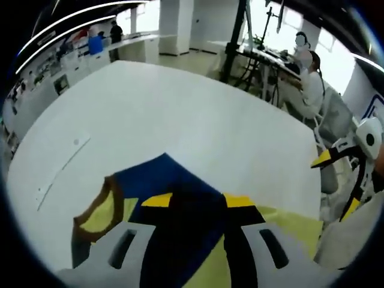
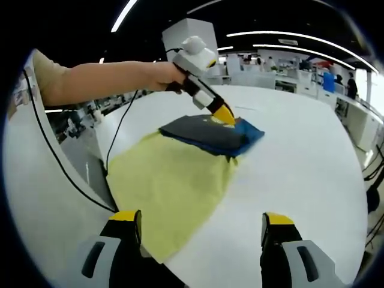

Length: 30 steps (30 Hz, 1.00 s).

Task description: Fold the garment on the visible template until the final outline fits inside the template.

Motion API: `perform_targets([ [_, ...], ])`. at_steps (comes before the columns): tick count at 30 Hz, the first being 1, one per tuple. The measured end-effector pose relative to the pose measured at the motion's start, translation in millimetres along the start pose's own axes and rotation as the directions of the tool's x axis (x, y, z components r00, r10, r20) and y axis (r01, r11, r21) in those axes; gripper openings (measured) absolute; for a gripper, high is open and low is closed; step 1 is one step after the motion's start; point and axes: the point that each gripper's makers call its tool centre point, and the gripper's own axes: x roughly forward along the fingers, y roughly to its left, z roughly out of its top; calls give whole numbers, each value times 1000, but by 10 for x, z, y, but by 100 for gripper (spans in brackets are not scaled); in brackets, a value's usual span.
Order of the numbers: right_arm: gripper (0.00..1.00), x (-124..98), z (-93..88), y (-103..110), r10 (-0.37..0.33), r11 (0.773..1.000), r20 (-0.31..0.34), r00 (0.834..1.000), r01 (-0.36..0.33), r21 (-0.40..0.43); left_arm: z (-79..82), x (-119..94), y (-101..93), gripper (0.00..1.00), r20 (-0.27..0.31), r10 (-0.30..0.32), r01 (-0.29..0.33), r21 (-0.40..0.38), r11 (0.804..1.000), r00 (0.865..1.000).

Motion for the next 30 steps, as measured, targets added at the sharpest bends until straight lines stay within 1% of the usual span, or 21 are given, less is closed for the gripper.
perform_targets([
  [3,81,6,18,0,2,1000,1,1000,-2,-3,-6,-52,41,37,12,12,-13,14,1000,1000],
  [7,81,16,25,3,4,1000,1,1000,-4,-5,-14,-111,81,59,41,32,-33,28,999,999],
  [12,81,38,41,9,8,1000,-2,1000,-8,-8,-43,-228,115,74,85,50,-52,28,998,995],
  [14,81,41,56,14,8,1000,1,1000,-8,-10,-65,-266,115,84,102,51,-54,29,998,994],
  [16,81,47,68,18,10,1000,1,1000,-10,-12,-97,-303,117,92,108,58,-62,34,997,992],
  [18,81,55,72,19,10,1000,-1,1000,-10,-14,-132,-339,118,92,108,59,-63,36,997,992],
  [20,81,62,83,28,12,1000,-1,1000,-12,-17,-168,-387,119,91,115,61,-64,22,998,992],
  [25,81,87,113,53,18,1000,0,1000,-18,-23,-222,-495,137,92,143,65,-64,-11,998,988],
  [30,81,96,143,70,20,999,2,1000,-20,-29,-299,-608,203,95,167,85,-77,-51,996,982],
])
